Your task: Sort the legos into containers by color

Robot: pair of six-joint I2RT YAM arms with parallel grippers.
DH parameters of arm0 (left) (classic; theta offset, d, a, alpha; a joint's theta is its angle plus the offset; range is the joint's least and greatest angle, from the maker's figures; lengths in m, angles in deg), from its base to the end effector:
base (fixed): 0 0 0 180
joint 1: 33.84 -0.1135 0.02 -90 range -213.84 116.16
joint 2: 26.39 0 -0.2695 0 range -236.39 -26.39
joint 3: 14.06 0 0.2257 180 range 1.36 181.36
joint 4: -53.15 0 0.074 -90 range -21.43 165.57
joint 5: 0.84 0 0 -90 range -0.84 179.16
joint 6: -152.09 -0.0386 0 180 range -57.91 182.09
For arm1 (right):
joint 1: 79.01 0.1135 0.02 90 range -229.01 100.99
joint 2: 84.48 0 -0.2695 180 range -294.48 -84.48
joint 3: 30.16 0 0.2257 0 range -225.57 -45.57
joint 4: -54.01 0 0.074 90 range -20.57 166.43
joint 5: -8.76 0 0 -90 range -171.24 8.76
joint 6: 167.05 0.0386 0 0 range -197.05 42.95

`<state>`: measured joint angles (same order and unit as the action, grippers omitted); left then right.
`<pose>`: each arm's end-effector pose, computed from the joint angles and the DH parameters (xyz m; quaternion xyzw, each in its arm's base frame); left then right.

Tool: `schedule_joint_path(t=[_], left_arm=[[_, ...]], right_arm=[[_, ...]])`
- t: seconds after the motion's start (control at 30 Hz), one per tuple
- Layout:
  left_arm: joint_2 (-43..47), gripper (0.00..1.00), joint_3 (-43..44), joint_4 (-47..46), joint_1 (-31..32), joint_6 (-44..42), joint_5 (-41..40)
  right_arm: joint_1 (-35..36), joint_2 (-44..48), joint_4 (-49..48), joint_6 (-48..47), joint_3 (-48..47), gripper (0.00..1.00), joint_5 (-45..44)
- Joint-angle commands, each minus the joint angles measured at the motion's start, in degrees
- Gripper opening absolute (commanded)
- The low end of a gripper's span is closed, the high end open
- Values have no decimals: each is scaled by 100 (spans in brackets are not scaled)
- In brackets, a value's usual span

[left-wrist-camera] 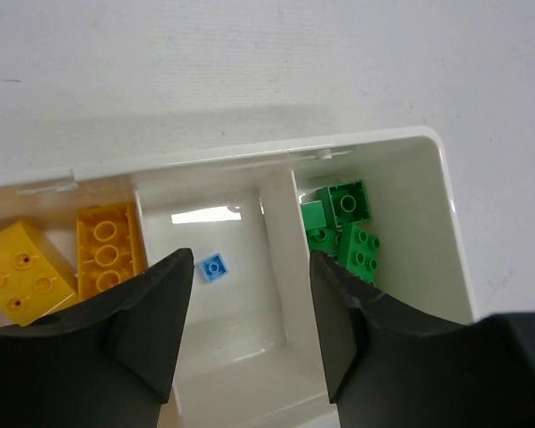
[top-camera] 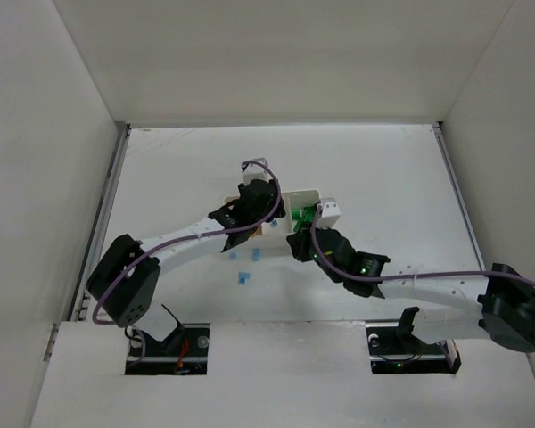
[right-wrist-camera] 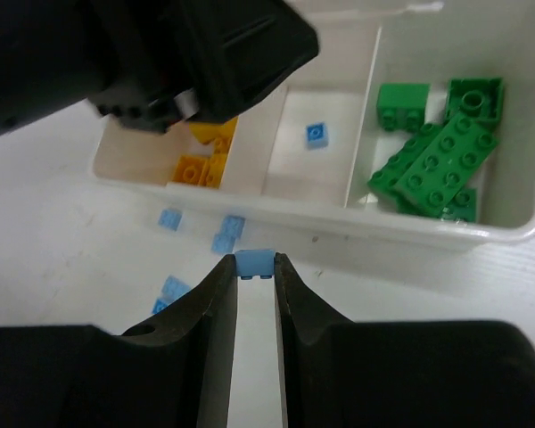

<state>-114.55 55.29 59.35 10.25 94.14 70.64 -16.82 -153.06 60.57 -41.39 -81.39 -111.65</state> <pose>0.2421 -0.2175 0.2633 0.0013 0.8369 -0.2201 0.5011 0.1270 0.1988 0.2536 -0.0464 0.8201 0.2522 0.5115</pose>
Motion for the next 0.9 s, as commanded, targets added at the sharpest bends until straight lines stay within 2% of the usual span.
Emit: schedule_joint_path(t=[0.0, 0.13, 0.3, 0.37, 0.43, 0.47, 0.5, 0.6, 0.67, 0.8, 0.87], left_arm=[[956, 50, -232, -169, -28, -85, -370], [2134, 42, -1172, 24, 77, -33, -748], [3556, 35, -2209, 919, 436, 134, -1257], [3910, 35, -2439, 1149, 543, 169, -1434], [4463, 35, -2711, 1701, 753, 423, -1732], [4465, 35, -2713, 1703, 754, 425, -1734], [4718, 35, -2860, 2060, 858, 686, -1838], [4861, 35, -3107, 2196, 964, 1039, -1874], [4765, 35, -3213, 2126, 1000, 1162, -1813], [4317, 35, -3336, 1801, 1061, 1181, -1795], [4045, 36, -3363, 1564, 1035, 1128, -1786]], right_arm=[[-212, -357, -194, -287, -505, 24, 9], [-440, -1033, -485, -507, -961, 24, -26], [-748, -1772, -538, -710, -1524, 28, -79], [-792, -1931, -520, -701, -1648, 36, -105], [-801, -1975, -546, -727, -1727, 47, -105], [-801, -1984, -555, -744, -1762, 52, -105], [-784, -1984, -555, -771, -1797, 55, -105], [-784, -1941, -485, -824, -1859, 59, -158], [-705, -1757, -441, -841, -1781, 56, -263], [-223, -1431, -423, -649, -1394, 37, -342], [103, -1378, -397, -429, -1218, 32, -342]])
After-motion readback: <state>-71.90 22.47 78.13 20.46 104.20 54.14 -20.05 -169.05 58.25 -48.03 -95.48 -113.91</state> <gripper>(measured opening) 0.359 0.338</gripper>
